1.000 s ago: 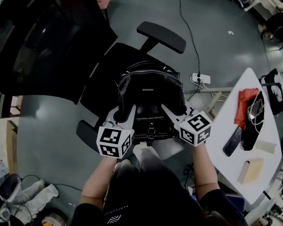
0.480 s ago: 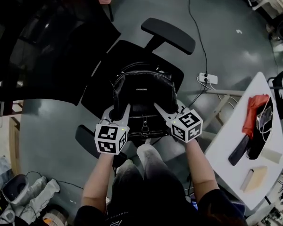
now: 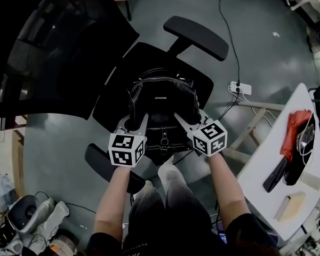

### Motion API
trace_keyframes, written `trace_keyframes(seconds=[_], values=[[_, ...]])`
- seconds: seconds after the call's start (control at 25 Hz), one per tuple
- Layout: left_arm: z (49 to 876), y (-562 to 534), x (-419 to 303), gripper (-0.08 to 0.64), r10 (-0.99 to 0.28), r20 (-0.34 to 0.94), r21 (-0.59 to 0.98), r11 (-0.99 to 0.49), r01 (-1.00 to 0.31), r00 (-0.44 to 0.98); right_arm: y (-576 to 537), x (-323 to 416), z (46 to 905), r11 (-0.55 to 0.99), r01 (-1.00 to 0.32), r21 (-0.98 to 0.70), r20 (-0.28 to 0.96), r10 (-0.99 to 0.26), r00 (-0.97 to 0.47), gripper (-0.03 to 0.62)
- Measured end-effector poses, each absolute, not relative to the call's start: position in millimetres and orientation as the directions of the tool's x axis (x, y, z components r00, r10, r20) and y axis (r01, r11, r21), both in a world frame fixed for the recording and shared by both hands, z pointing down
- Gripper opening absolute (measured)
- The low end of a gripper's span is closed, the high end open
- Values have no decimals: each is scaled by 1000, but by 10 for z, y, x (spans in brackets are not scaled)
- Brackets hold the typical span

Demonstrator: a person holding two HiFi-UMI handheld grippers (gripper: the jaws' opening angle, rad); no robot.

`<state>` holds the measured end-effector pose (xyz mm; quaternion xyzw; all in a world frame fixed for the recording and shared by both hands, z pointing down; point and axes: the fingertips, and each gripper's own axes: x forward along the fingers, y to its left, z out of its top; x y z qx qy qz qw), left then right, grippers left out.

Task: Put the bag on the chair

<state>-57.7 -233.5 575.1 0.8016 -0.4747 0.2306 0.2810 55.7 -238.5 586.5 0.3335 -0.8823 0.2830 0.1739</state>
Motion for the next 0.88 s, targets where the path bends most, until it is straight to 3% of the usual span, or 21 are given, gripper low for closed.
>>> trace_keyframes(seconds=[0.48, 0.88], values=[[6069, -2577, -549, 94, -601, 661, 265, -374, -889, 449, -2584, 601, 6168, 592, -713, -377, 523, -499, -691, 103], [6252, -2678, -539, 123, -607, 688, 193, -376, -906, 398, -2683, 640, 6382, 567, -722, -397, 542, -489, -683, 132]])
